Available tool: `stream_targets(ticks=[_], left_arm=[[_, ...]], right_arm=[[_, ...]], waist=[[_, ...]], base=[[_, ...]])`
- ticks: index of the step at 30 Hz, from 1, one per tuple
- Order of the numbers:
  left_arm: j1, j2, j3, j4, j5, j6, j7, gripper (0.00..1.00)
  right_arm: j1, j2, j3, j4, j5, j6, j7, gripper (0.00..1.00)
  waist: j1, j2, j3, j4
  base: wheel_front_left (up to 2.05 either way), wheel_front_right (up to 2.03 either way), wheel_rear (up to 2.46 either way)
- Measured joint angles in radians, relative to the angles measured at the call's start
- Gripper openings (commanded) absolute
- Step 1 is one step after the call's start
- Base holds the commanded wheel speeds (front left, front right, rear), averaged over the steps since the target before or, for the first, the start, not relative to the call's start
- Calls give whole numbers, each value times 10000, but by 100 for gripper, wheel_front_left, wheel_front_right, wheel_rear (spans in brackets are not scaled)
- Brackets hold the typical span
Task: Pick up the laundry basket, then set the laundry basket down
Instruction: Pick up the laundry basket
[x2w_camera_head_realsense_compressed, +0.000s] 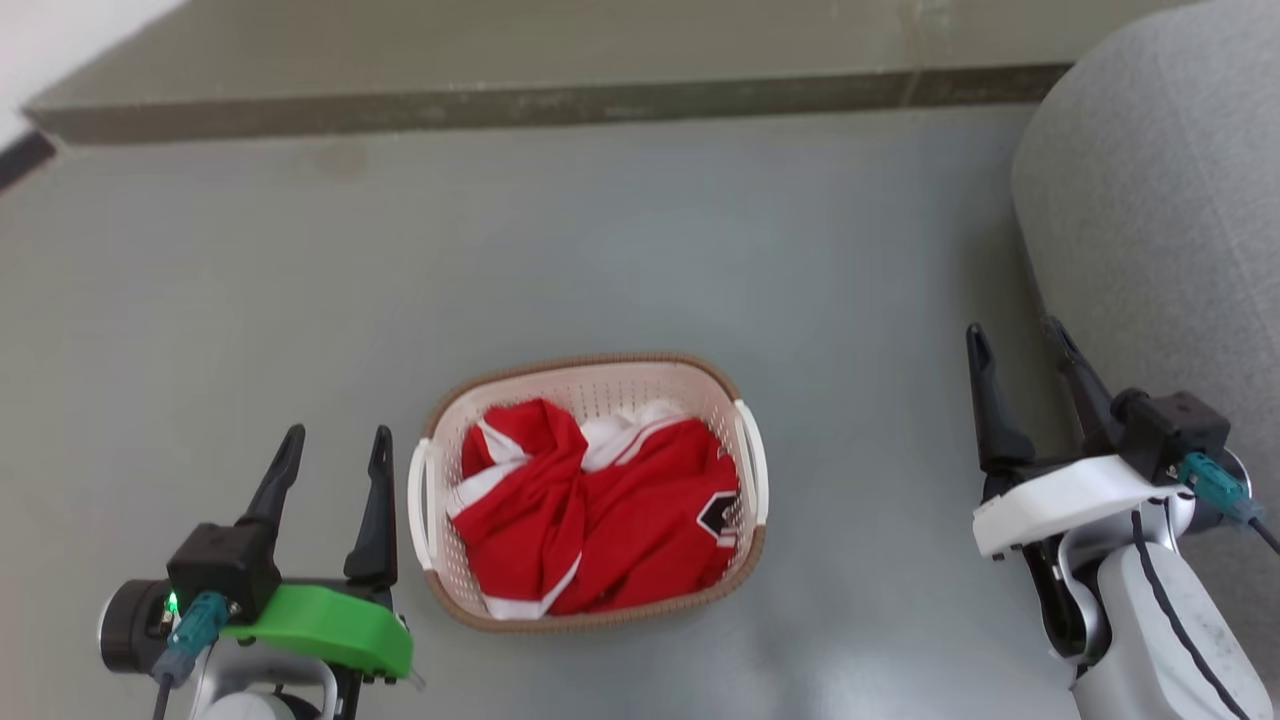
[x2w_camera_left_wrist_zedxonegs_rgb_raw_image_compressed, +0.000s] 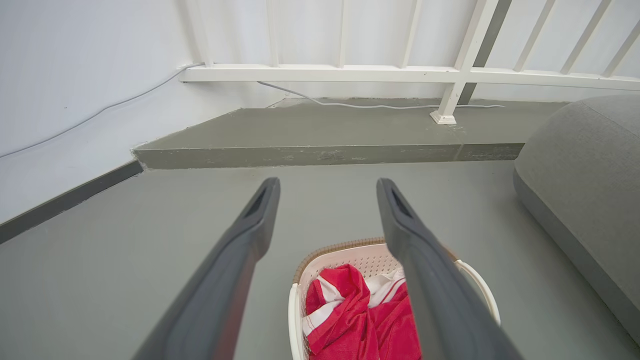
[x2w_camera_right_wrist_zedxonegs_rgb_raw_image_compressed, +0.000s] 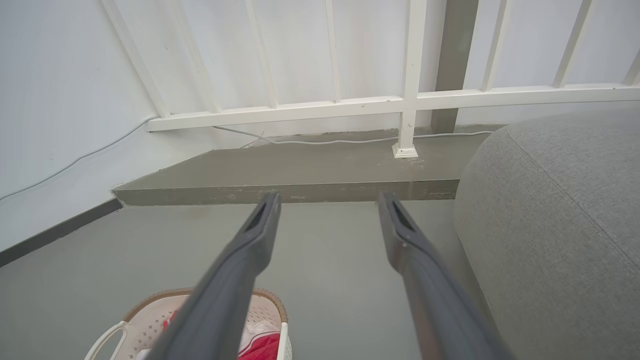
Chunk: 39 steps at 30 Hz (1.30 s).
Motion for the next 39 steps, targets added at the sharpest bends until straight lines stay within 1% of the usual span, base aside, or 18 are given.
stream_targets(ticks=[11, 21, 26, 34, 39], left_arm=[[-974, 23, 209, 370, -104, -36, 263, 100], [-2898, 33, 330, 1175, -531, -495, 857, 100], [-3767, 27, 372, 2090, -991, -805, 1225, 100], [-4631, 36, 299, 3630, -1335, -1308, 1661, 100], [-4970, 56, 314, 4449, -1413, -1471, 1824, 100]], right_arm=[[-793, 21, 261, -13, 61, 13, 109, 100], [-2083, 46, 656, 263, 94, 115, 228, 100], [-2838, 54, 963, 692, 150, 180, 282, 100], [-3406, 61, 1336, 1620, 259, 219, 284, 100], [-3691, 71, 1634, 2117, 347, 263, 286, 100]], waist=[[0, 0, 1405, -20], [1, 1, 2803, -137], [1, 0, 3495, -223], [1, 0, 4375, -370], [2, 0, 4790, -423]], base=[[0, 0, 0], [0, 0, 0], [0, 0, 0], [0, 0, 0], [0, 0, 0]])
